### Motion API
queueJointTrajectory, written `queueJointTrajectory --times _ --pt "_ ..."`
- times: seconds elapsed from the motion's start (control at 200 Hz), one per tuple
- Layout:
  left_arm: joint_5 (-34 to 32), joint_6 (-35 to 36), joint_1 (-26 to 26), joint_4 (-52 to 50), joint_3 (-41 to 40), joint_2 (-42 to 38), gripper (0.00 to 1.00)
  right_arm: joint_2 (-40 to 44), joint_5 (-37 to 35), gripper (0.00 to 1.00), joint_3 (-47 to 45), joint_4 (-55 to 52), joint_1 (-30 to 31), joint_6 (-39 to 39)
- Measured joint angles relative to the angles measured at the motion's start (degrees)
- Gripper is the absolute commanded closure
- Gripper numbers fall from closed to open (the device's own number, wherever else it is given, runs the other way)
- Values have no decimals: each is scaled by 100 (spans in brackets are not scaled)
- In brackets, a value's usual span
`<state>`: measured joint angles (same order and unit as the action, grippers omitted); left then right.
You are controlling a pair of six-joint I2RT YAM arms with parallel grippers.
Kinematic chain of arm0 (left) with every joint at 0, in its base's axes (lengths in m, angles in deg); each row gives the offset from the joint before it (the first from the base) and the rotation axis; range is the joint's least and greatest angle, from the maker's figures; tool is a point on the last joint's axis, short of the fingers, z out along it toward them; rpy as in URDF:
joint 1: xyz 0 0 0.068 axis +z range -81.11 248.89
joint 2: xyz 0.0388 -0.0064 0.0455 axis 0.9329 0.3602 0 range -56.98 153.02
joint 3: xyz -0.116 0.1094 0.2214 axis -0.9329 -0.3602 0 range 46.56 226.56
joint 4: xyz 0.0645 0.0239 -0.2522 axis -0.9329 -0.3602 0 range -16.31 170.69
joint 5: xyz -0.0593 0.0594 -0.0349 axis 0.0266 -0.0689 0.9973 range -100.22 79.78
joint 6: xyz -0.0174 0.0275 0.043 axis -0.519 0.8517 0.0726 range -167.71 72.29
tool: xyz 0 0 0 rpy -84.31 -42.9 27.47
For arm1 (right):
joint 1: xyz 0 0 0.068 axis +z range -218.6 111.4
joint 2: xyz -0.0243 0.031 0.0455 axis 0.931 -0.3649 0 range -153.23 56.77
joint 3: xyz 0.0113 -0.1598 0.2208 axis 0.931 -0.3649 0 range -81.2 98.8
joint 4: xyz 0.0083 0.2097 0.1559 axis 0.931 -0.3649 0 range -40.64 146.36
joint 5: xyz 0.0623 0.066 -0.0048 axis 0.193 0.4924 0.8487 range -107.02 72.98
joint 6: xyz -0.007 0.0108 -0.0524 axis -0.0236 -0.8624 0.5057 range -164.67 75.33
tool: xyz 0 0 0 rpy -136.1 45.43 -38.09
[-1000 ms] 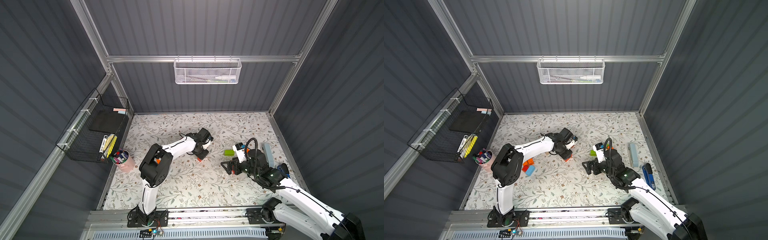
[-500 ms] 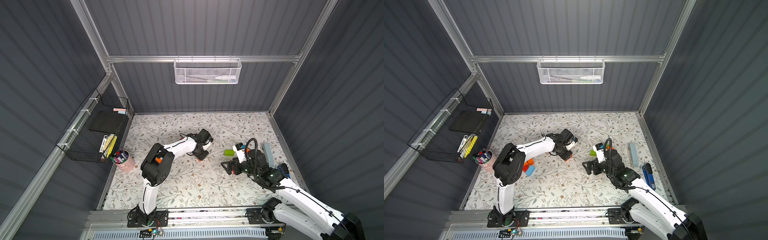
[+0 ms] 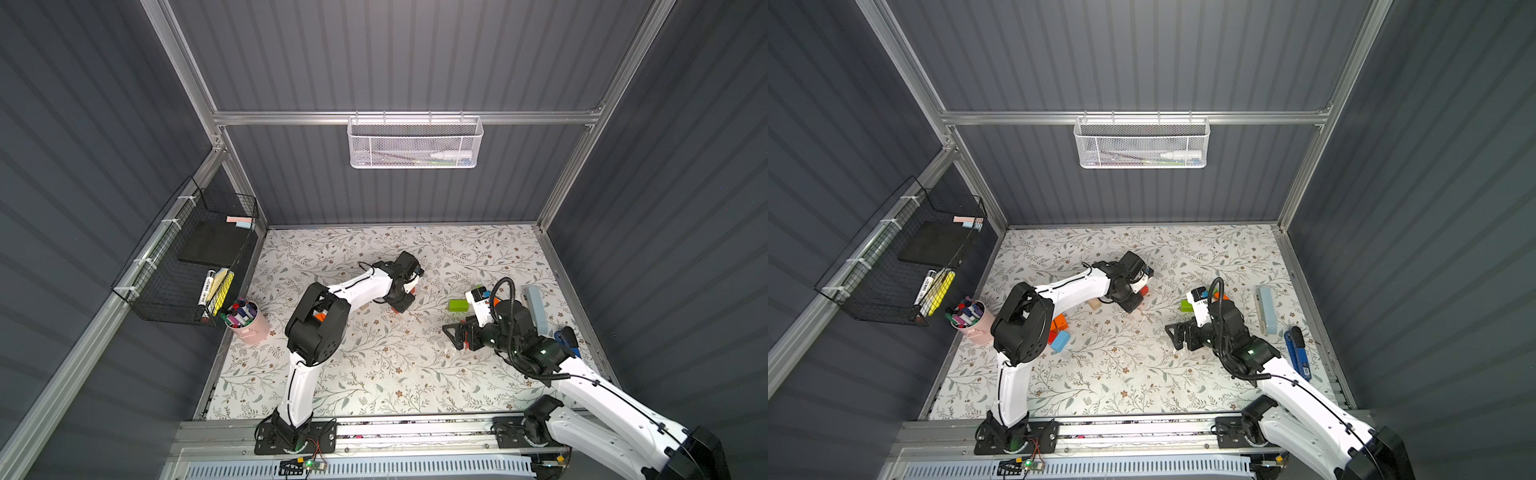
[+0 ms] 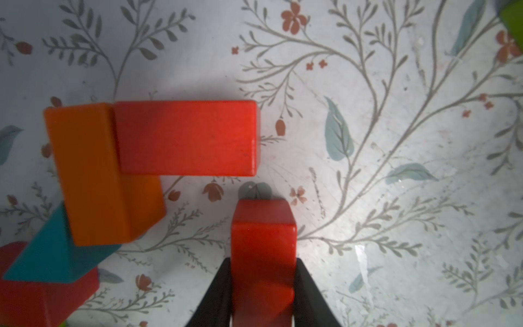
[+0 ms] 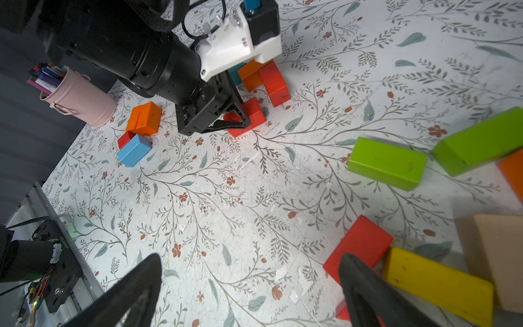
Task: Assemble a heart with building blocks
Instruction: Assemble the building block at the center of the board.
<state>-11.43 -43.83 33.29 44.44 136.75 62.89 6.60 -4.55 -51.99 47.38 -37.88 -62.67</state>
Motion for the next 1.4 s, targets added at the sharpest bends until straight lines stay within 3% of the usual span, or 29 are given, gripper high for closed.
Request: queueJointTrajectory --times 0.935,1.396 --pt "37 129 127 -26 413 273 68 0 -9 1 -50 39 0 0" --pt "59 133 127 -28 466 365 59 0 -15 1 -50 42 0 0"
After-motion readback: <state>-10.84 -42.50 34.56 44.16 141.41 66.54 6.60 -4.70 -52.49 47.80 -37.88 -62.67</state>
